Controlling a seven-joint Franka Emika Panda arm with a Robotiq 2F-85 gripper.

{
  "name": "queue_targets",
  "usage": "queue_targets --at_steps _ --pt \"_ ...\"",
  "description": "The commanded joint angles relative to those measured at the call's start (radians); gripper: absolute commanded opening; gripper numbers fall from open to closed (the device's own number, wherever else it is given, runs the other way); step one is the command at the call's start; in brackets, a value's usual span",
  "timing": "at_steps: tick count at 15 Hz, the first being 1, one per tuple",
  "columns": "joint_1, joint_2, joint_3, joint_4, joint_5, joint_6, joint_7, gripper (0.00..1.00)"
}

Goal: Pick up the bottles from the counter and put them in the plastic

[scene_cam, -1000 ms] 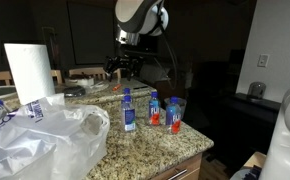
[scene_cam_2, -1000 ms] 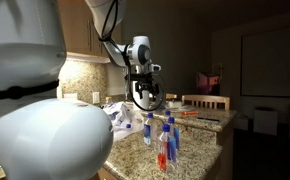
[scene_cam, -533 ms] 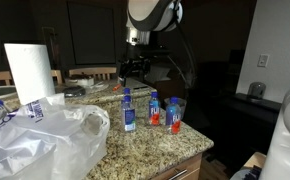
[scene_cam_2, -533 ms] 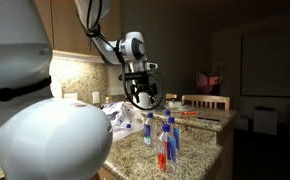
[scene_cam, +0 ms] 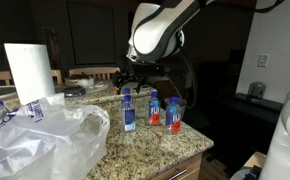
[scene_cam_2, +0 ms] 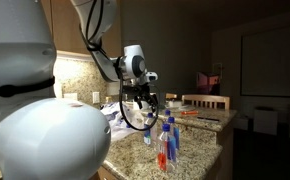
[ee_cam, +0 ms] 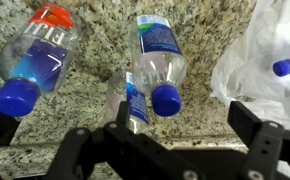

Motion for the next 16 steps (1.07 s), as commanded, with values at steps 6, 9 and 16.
queue_targets --at_steps 6,9,16 --pt "-0.084 0.087 0.05 0.031 -0.133 0.078 0.128 0.71" --pt "-0.072 0.119 0.043 0.043 -0.12 0.105 0.118 0.5" --pt "-0.058 0.208 0.044 0.089 -0.093 0.142 0.091 0.07"
